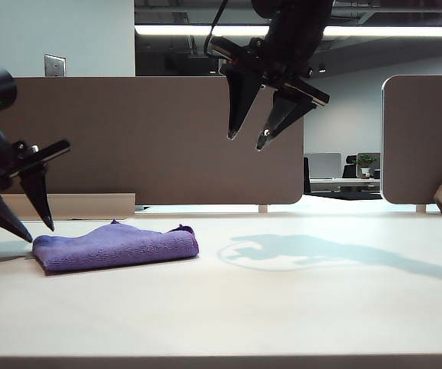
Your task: Fold the bottom of the cloth upward, then fold it vertically to form a square shape.
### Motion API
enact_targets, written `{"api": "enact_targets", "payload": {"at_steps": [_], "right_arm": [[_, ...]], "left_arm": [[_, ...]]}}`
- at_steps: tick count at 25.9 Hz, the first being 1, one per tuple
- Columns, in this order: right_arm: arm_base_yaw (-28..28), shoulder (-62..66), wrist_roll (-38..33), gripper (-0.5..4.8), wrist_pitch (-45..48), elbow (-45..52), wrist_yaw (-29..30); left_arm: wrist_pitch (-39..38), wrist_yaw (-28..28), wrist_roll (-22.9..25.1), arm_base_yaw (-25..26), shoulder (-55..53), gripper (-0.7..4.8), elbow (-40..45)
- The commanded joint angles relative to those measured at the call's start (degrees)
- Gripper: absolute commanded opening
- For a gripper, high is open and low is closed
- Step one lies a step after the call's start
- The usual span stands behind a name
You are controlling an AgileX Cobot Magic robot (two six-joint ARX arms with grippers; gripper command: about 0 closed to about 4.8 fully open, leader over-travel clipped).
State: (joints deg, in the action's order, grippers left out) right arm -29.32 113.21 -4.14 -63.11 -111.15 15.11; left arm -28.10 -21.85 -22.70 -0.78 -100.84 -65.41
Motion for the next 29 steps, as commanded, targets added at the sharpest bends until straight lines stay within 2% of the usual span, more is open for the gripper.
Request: {"api": "enact_targets", "payload": {"at_steps": [1,10,23,27,29], "right_arm": [[-0.2,-0.3,0.2,2.32,-0.9,-0.2,0.3],[-1.2,-0.3,0.2,2.32,-1.4,-0.2,0.3],[-1.6,-0.3,0.2,2.28,-2.6,-0.2,0.2],[-1.6,-0.3,0.2,2.01,-2.4,-0.2,0.2],[-1.6,-0.3,0.3,2.01,-2.4,-0.2,0.2]], "left_arm": [[0.5,0.0,0.2,0.2,-1.0,1.47,-0.2],[3.8,-2.6,0.1,0.2,-2.5,1.41,-0.2],[3.8,-6.5,0.3,-0.3,-5.1,1.16,-1.7],[1.9,-6.6,1.3,-0.3,-5.1,1.15,-4.0],[0.7,-6.7,1.3,-0.3,-5.3,0.81,-5.2]]}}
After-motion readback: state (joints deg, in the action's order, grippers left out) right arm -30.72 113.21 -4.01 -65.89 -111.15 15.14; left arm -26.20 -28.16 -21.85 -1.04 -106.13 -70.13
